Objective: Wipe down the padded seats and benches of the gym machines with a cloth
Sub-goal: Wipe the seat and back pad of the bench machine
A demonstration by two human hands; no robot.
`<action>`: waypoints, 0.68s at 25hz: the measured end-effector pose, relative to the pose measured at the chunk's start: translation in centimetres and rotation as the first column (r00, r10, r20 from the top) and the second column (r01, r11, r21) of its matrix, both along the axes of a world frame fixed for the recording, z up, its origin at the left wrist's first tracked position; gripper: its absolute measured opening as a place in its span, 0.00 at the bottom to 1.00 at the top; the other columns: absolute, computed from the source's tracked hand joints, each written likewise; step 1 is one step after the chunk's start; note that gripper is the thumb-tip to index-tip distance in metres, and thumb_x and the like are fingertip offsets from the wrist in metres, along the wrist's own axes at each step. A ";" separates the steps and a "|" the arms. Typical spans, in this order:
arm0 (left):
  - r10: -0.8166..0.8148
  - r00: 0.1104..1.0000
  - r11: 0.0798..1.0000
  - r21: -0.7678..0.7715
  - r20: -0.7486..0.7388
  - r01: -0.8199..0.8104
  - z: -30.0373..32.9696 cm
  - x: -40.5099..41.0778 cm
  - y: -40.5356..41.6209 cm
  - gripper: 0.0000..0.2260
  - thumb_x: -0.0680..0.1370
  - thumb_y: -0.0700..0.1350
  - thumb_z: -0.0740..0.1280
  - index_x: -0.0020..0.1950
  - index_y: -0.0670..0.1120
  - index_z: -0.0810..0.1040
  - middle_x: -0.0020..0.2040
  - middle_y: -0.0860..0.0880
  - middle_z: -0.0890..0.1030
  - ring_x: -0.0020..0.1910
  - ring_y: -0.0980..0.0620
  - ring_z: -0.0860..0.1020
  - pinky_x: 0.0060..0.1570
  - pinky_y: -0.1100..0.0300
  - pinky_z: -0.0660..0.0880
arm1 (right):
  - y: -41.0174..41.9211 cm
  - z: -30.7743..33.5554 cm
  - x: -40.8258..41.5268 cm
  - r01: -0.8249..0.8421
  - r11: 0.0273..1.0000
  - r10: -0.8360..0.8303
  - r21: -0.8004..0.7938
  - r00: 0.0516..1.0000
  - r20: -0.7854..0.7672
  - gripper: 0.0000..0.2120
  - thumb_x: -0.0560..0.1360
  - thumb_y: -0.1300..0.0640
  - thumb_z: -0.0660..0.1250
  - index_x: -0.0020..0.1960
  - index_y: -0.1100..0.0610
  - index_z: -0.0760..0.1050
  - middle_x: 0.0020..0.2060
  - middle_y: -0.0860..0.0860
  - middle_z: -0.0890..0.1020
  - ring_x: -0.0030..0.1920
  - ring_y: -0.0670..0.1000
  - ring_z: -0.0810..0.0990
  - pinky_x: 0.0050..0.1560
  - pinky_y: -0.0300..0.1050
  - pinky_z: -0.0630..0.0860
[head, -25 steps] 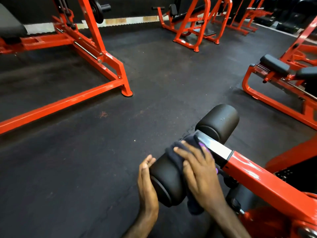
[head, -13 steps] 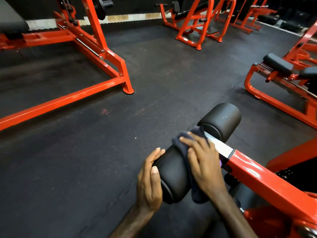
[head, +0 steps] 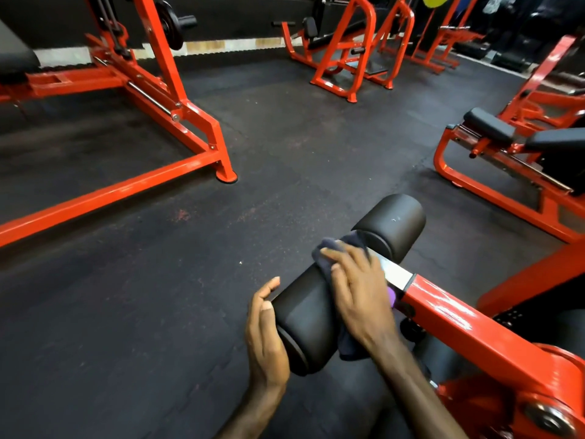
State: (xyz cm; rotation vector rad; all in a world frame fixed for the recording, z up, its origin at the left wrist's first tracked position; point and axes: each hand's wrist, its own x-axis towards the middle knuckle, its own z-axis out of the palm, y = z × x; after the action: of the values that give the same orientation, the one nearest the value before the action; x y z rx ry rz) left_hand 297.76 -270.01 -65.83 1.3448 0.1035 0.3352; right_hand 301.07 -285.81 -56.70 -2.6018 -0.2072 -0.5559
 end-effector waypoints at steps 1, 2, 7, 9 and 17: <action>-0.013 1.000 1.000 0.013 0.016 0.013 0.0 0.0 0.0 0.19 0.86 0.48 0.53 0.73 0.49 0.76 0.72 0.51 0.79 0.73 0.46 0.75 0.75 0.41 0.69 | 1.7 -0.6 -1.4 -0.034 0.999 0.035 -0.042 0.999 0.014 0.18 0.84 0.54 0.56 0.69 0.48 0.78 0.73 0.43 0.76 0.75 0.46 0.71 0.75 0.62 0.65; -0.028 0.999 0.999 0.042 0.044 0.026 0.2 -0.1 0.1 0.19 0.86 0.46 0.53 0.75 0.49 0.74 0.73 0.53 0.78 0.74 0.48 0.74 0.75 0.47 0.69 | 3.6 -1.2 -3.4 -0.106 0.991 0.107 -0.077 0.994 0.010 0.18 0.84 0.54 0.57 0.70 0.48 0.78 0.74 0.42 0.74 0.75 0.46 0.71 0.77 0.61 0.62; -0.115 0.991 0.986 0.132 0.074 0.104 1.1 -0.5 1.0 0.20 0.86 0.45 0.53 0.77 0.50 0.72 0.74 0.53 0.77 0.75 0.47 0.74 0.73 0.51 0.70 | 2.6 -0.1 -3.4 -0.228 0.967 0.236 -0.114 0.970 0.062 0.17 0.86 0.49 0.61 0.74 0.46 0.76 0.75 0.39 0.73 0.74 0.44 0.72 0.74 0.52 0.65; -0.181 0.982 0.954 0.253 0.061 0.160 1.8 0.1 1.7 0.19 0.85 0.46 0.55 0.74 0.51 0.75 0.72 0.54 0.79 0.73 0.48 0.76 0.73 0.46 0.71 | -0.3 0.0 -0.3 -0.089 0.996 0.089 -0.005 0.993 0.082 0.14 0.86 0.52 0.63 0.70 0.48 0.79 0.70 0.41 0.77 0.71 0.45 0.74 0.70 0.54 0.70; -0.434 0.901 0.656 0.684 -0.005 0.320 10.4 9.5 -3.6 0.24 0.79 0.61 0.69 0.75 0.60 0.73 0.76 0.62 0.72 0.75 0.61 0.71 0.74 0.52 0.70 | -11.1 6.1 3.3 0.138 0.767 -0.378 0.627 0.886 0.267 0.13 0.86 0.61 0.63 0.69 0.58 0.79 0.65 0.51 0.82 0.68 0.46 0.78 0.73 0.44 0.71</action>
State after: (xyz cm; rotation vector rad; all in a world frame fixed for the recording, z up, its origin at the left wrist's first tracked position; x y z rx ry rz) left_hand 307.24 -273.59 -55.46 2.0111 -0.4866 0.1127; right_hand 304.41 -296.88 -50.62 -1.8904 0.2001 -1.0428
